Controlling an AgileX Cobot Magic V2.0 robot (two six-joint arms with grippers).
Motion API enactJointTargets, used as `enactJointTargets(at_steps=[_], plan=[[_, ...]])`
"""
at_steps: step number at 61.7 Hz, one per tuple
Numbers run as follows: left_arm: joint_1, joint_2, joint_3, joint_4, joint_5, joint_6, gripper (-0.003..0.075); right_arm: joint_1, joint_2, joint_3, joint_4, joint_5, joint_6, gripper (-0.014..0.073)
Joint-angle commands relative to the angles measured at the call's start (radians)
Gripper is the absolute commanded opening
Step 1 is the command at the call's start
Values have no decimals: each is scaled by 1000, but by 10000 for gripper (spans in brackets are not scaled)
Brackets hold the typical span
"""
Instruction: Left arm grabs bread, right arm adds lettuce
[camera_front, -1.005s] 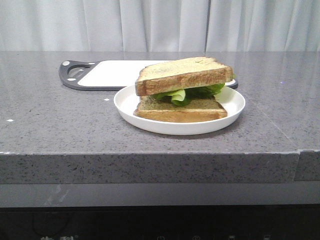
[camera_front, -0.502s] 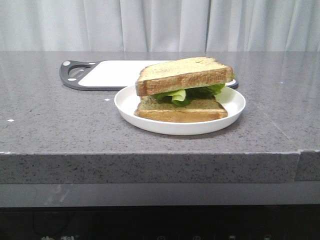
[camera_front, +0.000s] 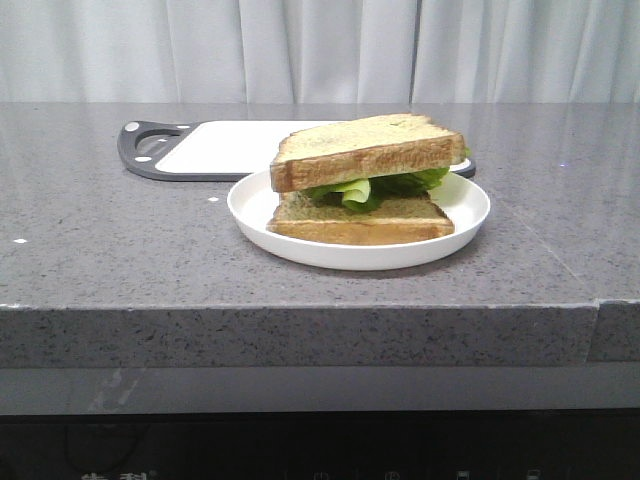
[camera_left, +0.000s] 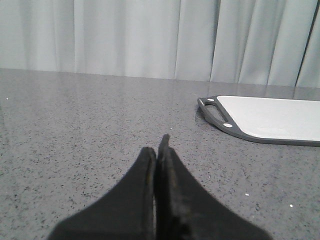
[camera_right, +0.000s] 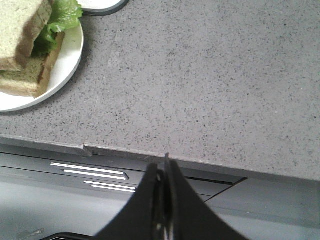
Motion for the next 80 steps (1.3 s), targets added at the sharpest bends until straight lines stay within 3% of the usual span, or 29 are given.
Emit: enactJointTargets(at_steps=[1,55,64,71,80], plan=[[1,-20,6,-10,-89,-6,-20,-3,3,-23,-3,-56,0,-118],[1,-18,6,-10,-89,-6,-20,0,-11,-12,-5,-75,-1,-118],[1,-18,6,-10,-89,-6,-20,0,-100,98,-9,-284,-1,-118],[1,-18,6,-10,-89,-6,-20,0,-202,263,-9,-532,-1,-118],[1,-18,6,-10,-89,-6,-20,0,-365,459,-9,-732,-1,-118]])
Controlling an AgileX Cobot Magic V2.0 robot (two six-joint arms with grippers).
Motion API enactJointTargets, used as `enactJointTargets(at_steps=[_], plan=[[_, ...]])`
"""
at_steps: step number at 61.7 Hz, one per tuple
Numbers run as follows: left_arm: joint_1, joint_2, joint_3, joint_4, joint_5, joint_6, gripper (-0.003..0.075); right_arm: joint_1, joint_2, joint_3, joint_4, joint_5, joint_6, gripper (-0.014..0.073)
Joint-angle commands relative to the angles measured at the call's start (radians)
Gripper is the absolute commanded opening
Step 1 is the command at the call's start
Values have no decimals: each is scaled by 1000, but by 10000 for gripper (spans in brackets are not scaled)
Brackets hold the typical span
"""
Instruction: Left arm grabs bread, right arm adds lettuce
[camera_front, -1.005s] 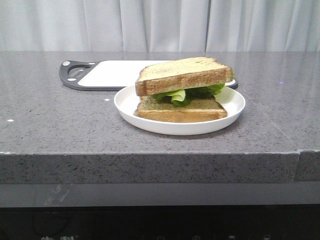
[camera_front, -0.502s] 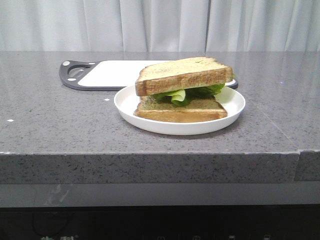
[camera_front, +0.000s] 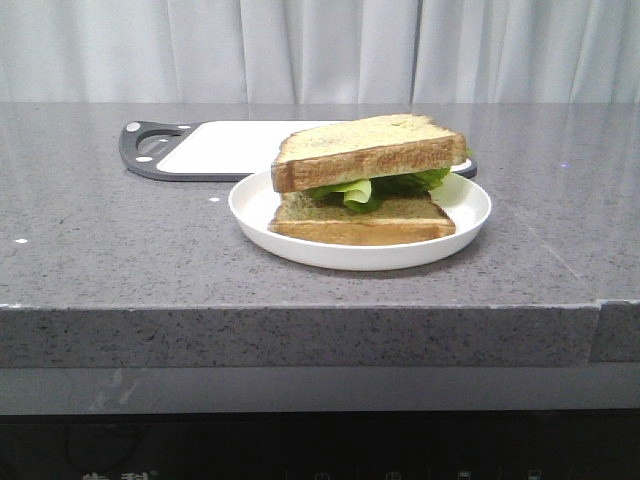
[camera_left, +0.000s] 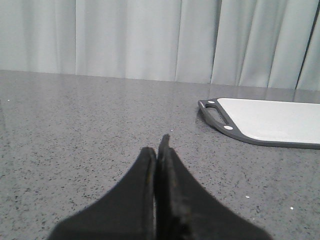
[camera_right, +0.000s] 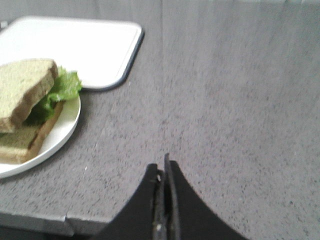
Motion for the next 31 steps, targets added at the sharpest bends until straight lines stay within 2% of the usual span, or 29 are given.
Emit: enactJointTargets(at_steps=[1,11,25,31], plan=[[1,-18,6,-8,-86,-6,-20,0,-92,88,-9,-220,-1,-118],[1,-18,6,-8,-86,-6,-20,-16,-251,270,-9,-374,-1,-118],[1,-18,6,-8,-86,-6,-20,-42,-333,439,-9,-519,-1,-118],[1,-18,6,-8,-86,-6,-20,-42,-333,443,-9,-504,-1,-118]])
